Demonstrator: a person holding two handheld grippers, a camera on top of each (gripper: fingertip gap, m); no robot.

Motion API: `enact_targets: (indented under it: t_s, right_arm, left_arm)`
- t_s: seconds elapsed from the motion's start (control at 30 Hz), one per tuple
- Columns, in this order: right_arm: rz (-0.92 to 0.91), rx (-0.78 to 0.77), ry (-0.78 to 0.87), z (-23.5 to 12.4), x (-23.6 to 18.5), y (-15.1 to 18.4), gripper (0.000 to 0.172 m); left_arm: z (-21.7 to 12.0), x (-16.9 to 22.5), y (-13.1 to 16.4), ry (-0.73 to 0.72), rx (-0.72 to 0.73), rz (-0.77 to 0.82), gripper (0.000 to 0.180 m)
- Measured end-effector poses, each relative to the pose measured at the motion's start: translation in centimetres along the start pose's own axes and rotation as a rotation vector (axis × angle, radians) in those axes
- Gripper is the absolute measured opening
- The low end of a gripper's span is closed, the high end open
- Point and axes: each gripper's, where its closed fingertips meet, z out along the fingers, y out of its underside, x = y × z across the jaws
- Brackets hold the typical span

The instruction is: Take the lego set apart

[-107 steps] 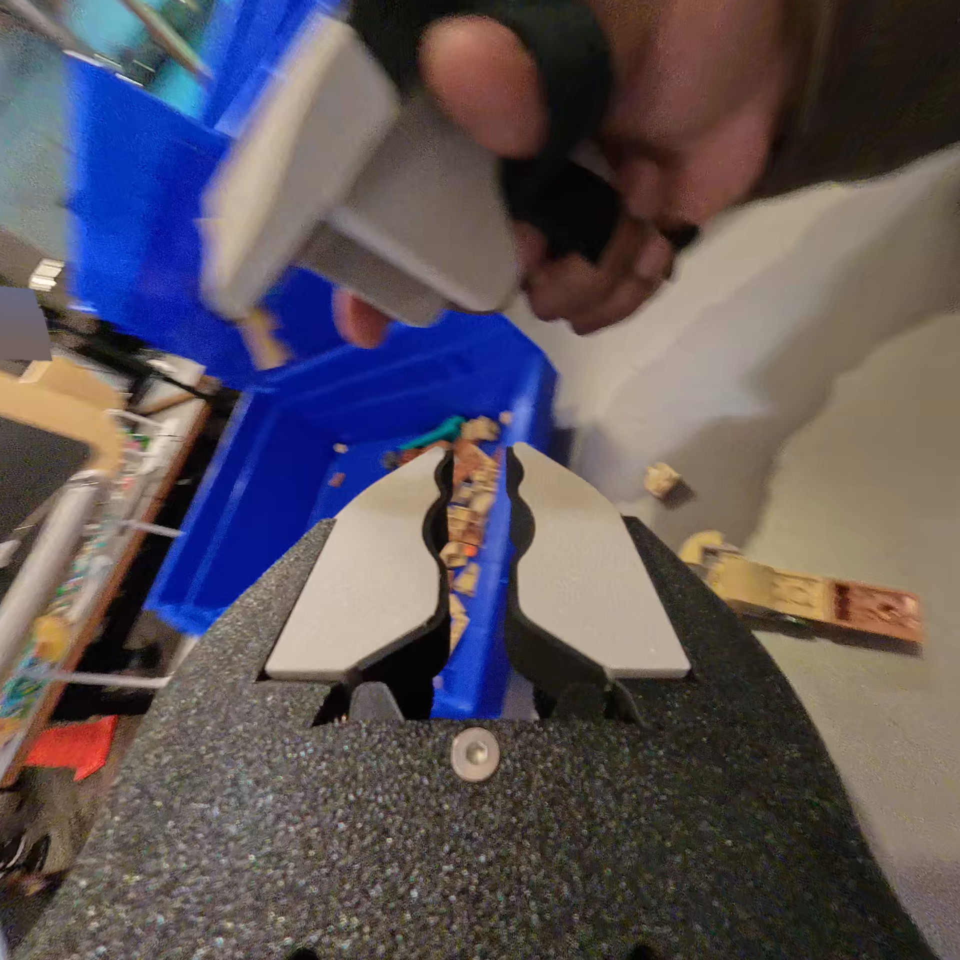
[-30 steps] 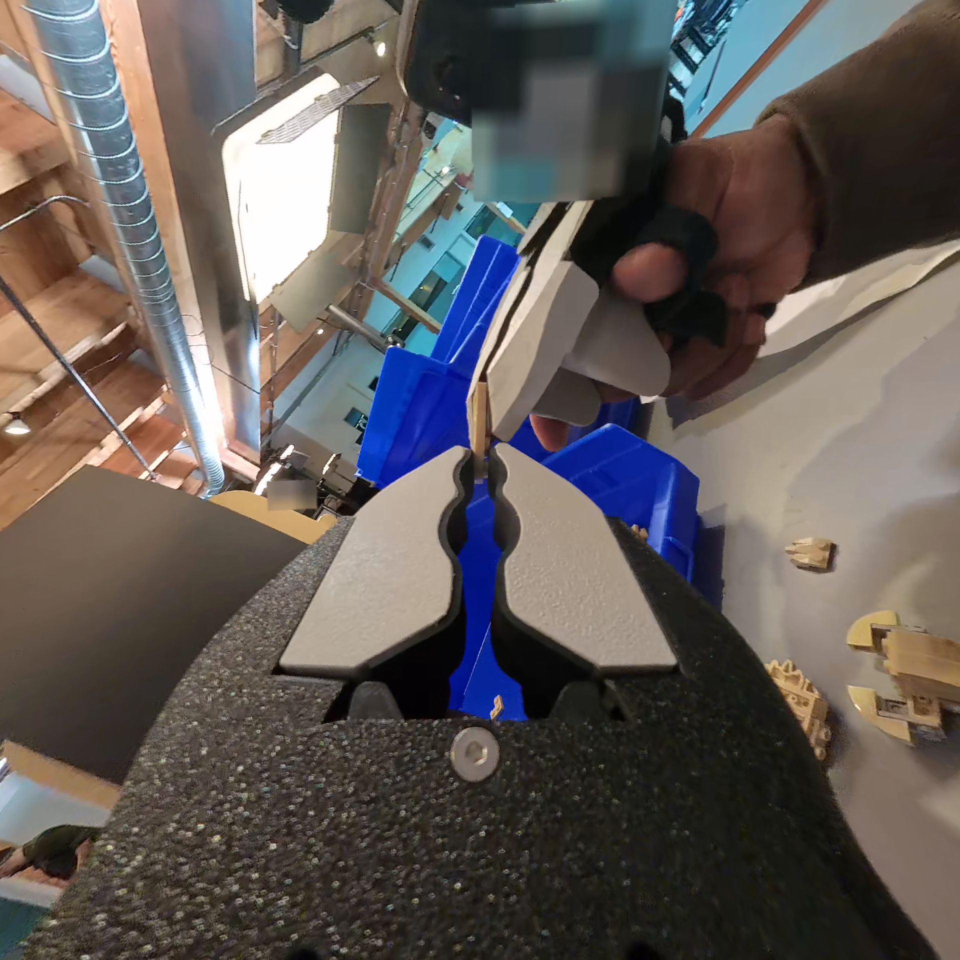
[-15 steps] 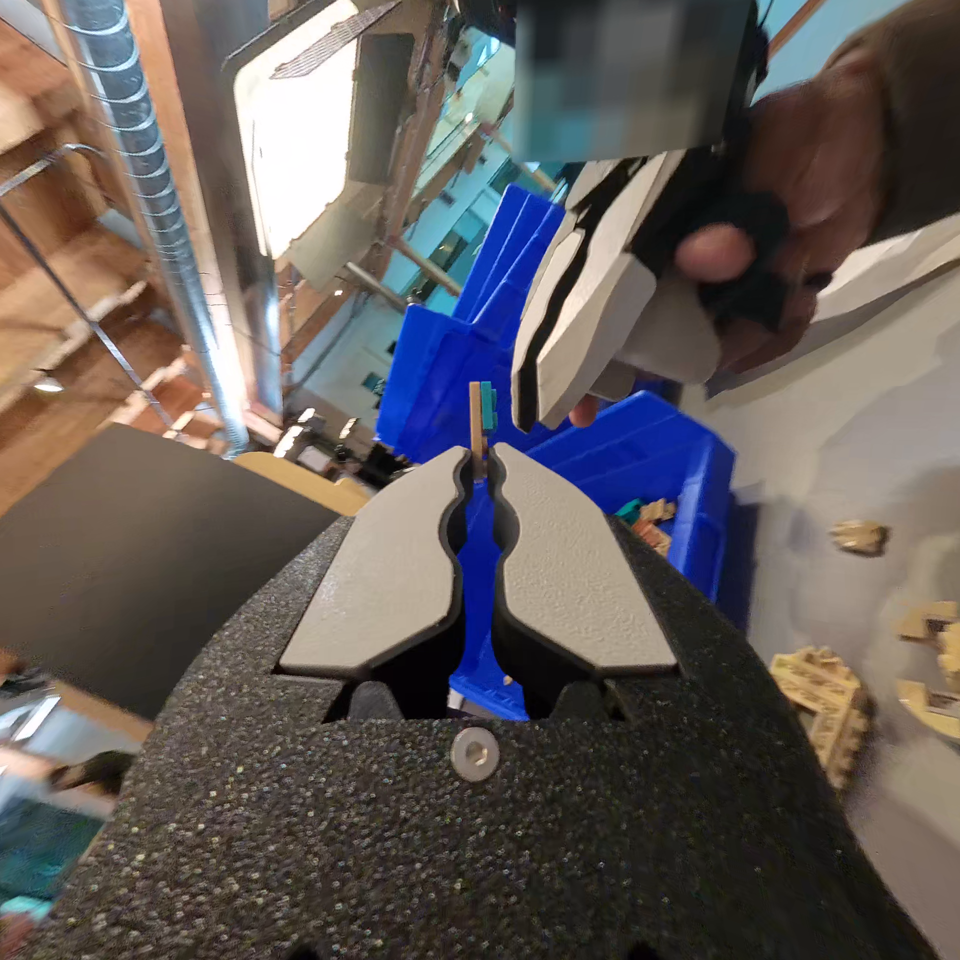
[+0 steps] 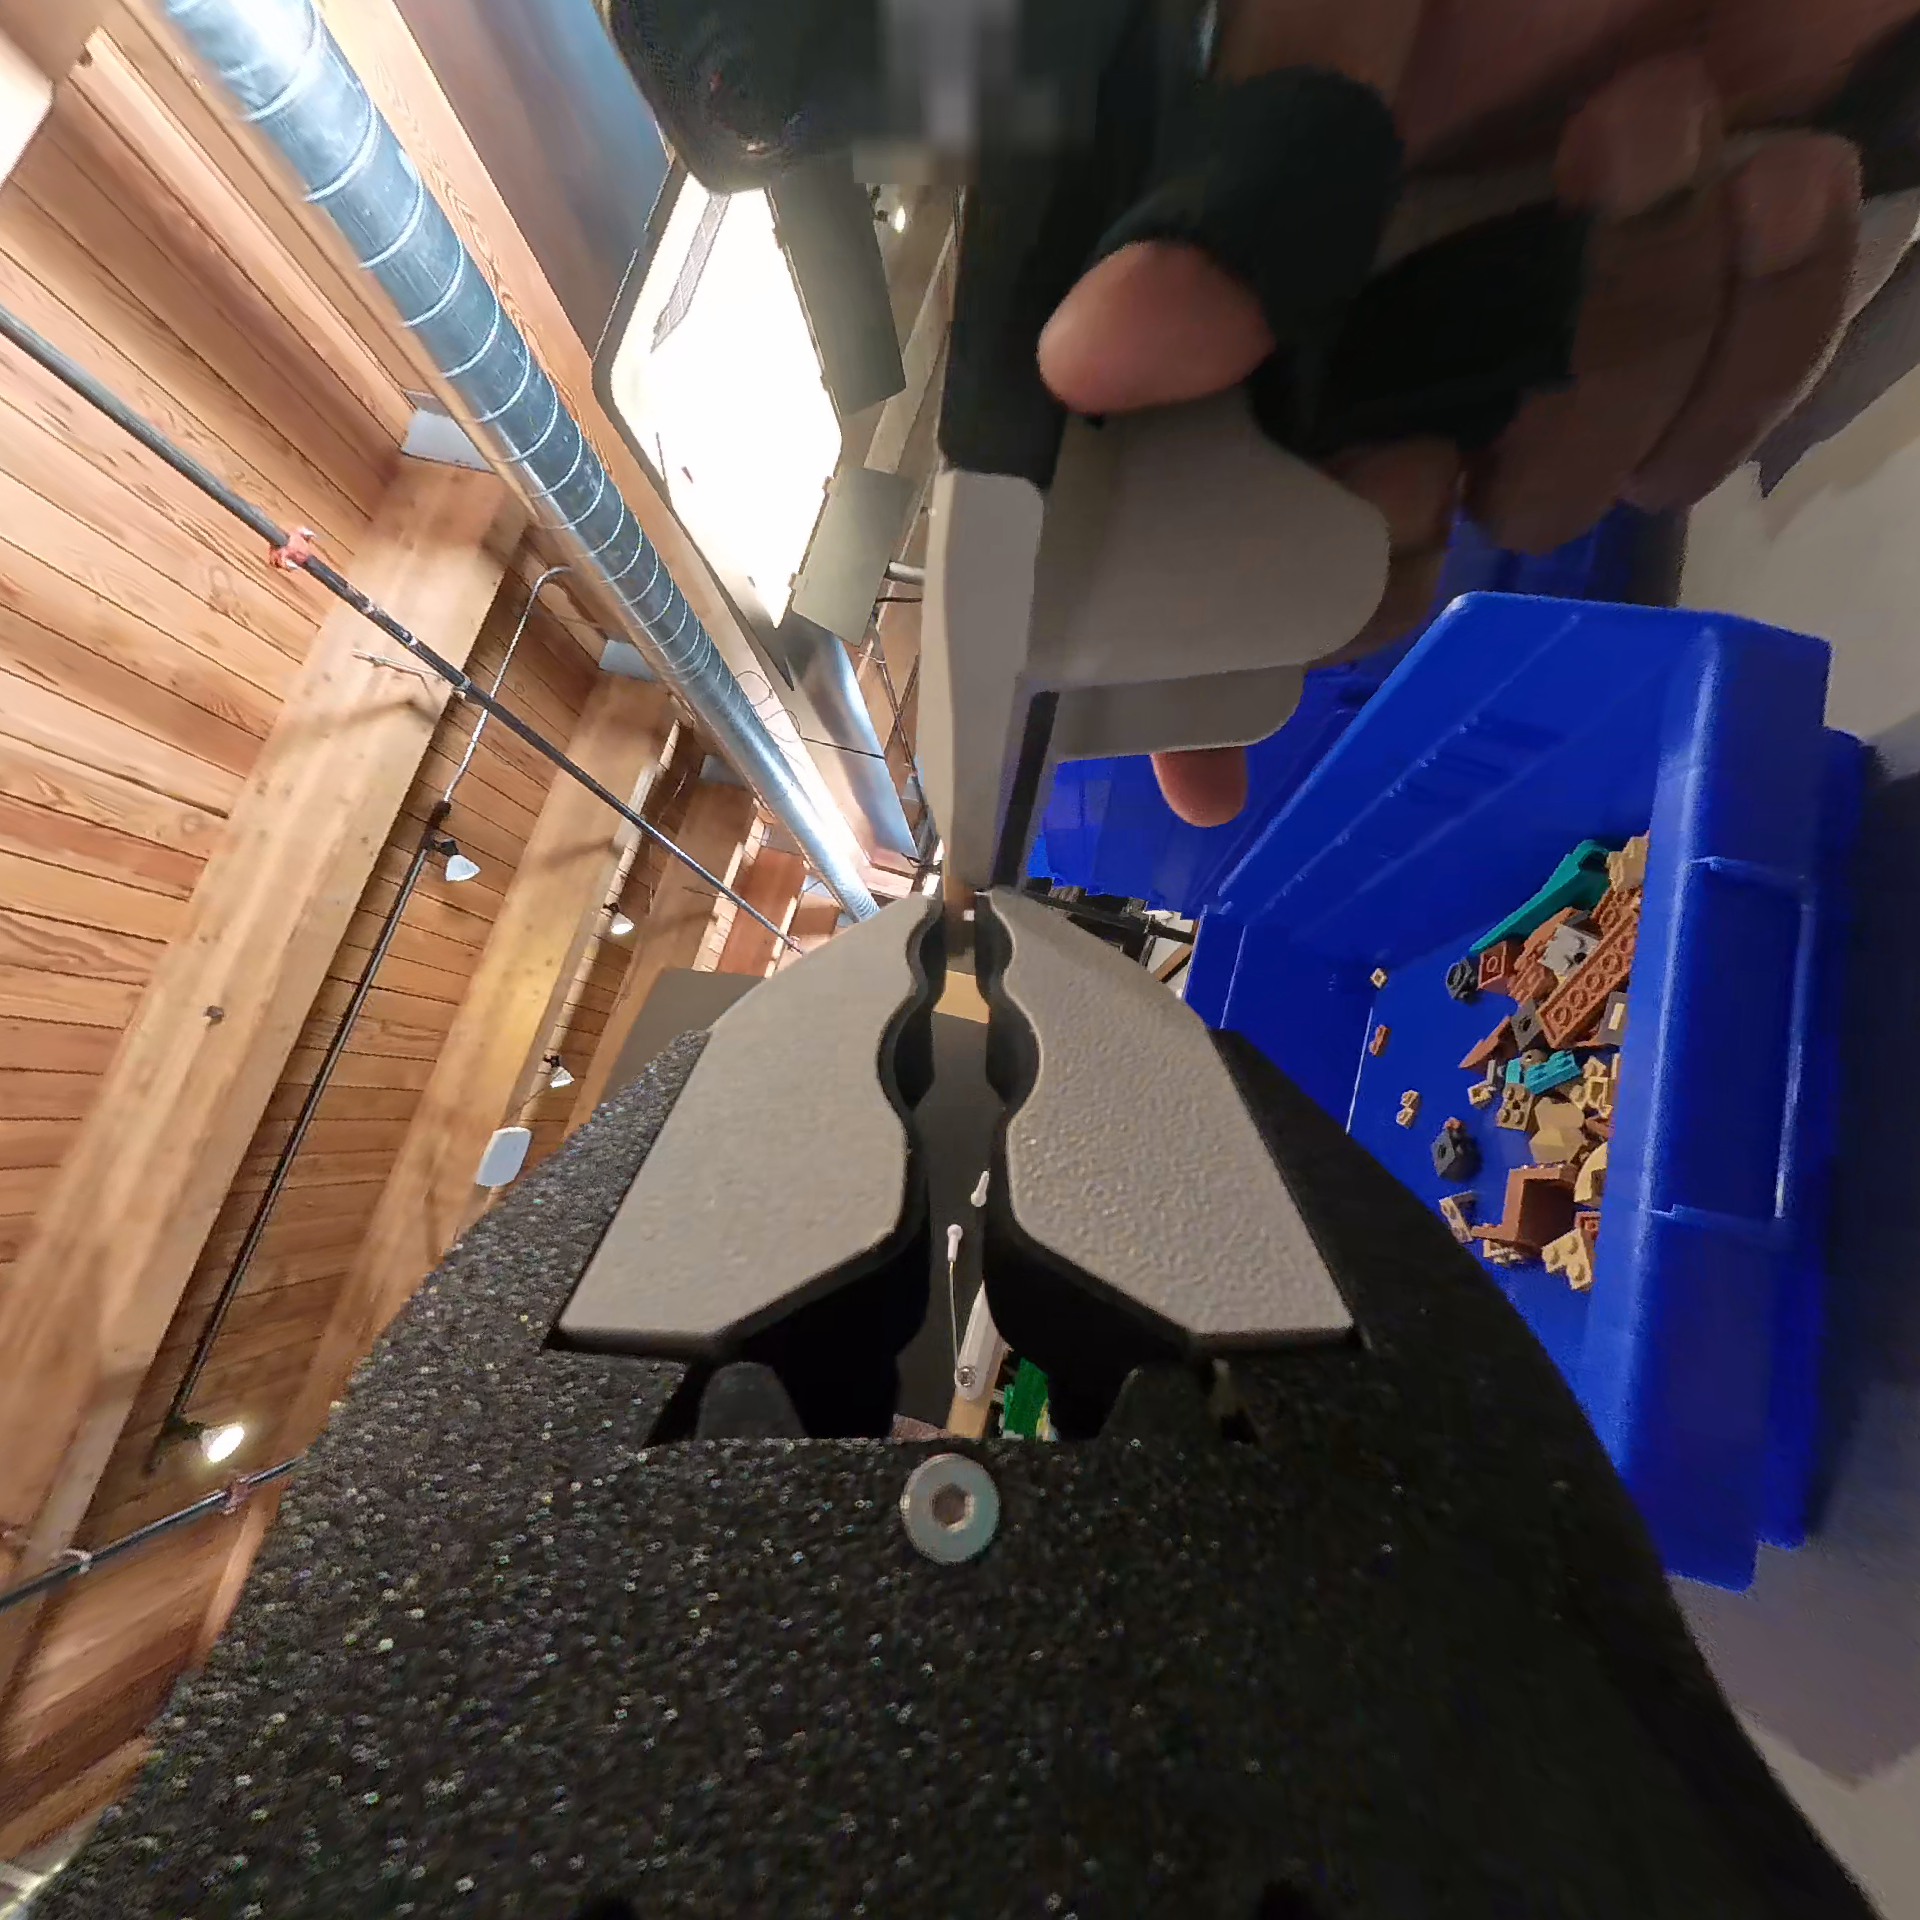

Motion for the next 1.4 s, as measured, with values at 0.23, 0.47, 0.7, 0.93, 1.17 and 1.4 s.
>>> enact_targets:
  t_s: [0.23,0.47,0.7,0.93,1.17,1.4]
  right_arm:
    - [-0.053,0.034,-0.024,0.2,-0.6,-0.2,0.017]
    - [-0.279,-0.158,0.024,0.1,0.3,3.0,0.017]
    - [-0.272,-0.222,0.259,0.5,4.2,4.1,0.017]
    - [-0.277,-0.430,0.579,-0.4,9.4,7.1,0.033]
    - [-0.584,-0.209,0.364,0.8,4.3,3.1,0.030]
    - [-0.698,-0.286,0.280,1.8,2.6,4.9,0.009]
  left_arm:
    - [-0.2,0.1,0.0,0.059,0.035,-0.115,0.005]
    - [-0.1,0.8,1.2,0.207,0.044,-0.362,0.005]
    - [0.2,1.6,5.1,0.284,-0.064,-0.551,0.005]
    - [0.8,4.3,6.9,0.381,-0.204,-0.682,0.005]
    - [0.3,5.4,4.3,0.504,-0.087,-0.702,0.004]
    - [-0.2,6.3,3.8,0.554,-0.046,-0.621,0.006]
